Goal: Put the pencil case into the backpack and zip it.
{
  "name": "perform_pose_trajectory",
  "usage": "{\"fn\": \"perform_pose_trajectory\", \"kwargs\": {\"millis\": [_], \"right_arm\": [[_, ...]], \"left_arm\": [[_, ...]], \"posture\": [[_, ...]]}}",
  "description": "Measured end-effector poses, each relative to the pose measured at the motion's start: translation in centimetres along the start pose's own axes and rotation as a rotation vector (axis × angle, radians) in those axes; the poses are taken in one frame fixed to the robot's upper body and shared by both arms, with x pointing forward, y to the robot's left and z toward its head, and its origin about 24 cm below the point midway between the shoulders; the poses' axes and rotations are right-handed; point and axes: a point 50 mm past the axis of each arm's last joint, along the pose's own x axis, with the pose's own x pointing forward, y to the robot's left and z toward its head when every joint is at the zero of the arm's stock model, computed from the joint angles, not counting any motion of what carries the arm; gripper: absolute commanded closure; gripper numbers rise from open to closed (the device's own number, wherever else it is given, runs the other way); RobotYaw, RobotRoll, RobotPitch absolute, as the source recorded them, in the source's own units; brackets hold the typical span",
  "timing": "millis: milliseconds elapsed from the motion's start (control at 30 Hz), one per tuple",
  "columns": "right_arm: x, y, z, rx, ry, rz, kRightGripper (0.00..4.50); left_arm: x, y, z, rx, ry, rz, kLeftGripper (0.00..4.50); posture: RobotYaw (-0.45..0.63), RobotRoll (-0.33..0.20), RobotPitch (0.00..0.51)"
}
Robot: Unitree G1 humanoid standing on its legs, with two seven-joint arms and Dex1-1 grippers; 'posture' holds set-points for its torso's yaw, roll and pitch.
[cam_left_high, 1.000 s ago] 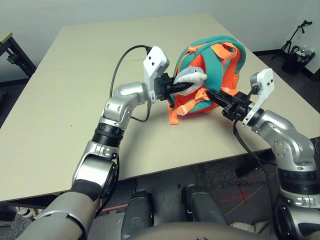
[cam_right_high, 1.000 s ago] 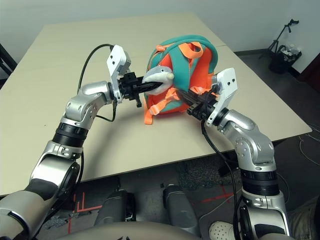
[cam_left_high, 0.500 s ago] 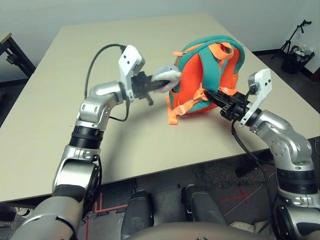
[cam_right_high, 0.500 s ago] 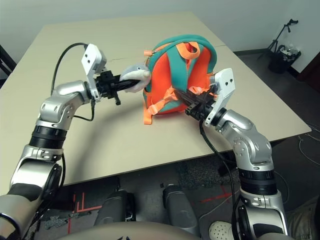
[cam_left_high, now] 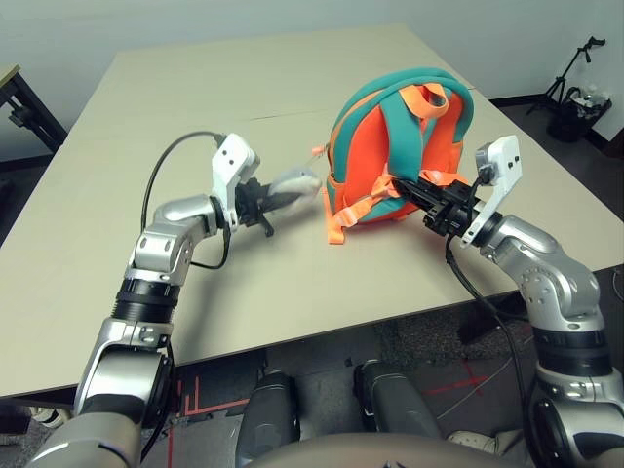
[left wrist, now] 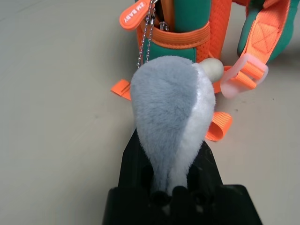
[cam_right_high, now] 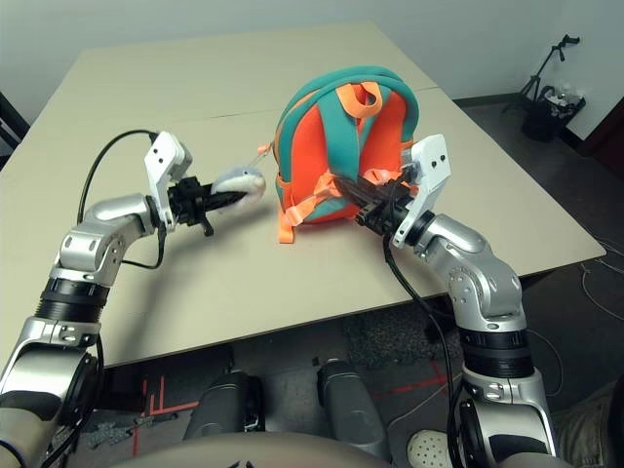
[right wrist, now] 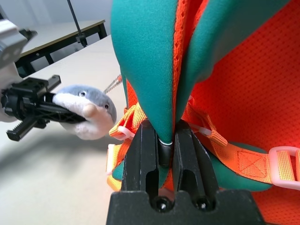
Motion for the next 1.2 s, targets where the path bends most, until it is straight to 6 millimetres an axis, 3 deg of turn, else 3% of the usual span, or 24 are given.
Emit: {"fn": "perform_pose_trajectory", "kwargs": {"millis": [533,700,900,1000,1100,1200], "right_arm": [[0.1,0.0,0.0,0.001,0.002,0.020,4.40],[0.2,0.0,0.1,-0.001,0.002,0.023,4.40],[0.0,-0.2,0.2,-0.013,0.007,0.010,4.40],[0.1,-0.2,0.2,-0.016,0.008,0.010,4.40],[-0.1,-0.4,0.3,-0.029,0.018,0.009,3.37],[-0.4,-0.6,0.5,-0.047,0.037,0.023,2.24]], "left_arm": [[-0.1,-0.9,-2.9,-0.058,0.076,-0.028,4.18],[-0.6,-0.6,-3.1,-0.089,0.095,-0.022,2.28],[-3.0,0.5,-3.9,-0.218,0.117,0.049,0.04],[-5.1,1.8,-3.1,-0.216,0.094,0.097,0.00],[-7.3,2.7,-2.8,-0.216,0.085,0.157,0.00],[-9.4,2.9,-3.8,-0.263,0.099,0.214,0.00]], "posture": [[-0.12,0.000,0.067],[-0.12,0.000,0.070],[-0.11,0.000,0.071],[-0.11,0.000,0.074],[-0.11,0.000,0.075],[-0.10,0.000,0.076]]}}
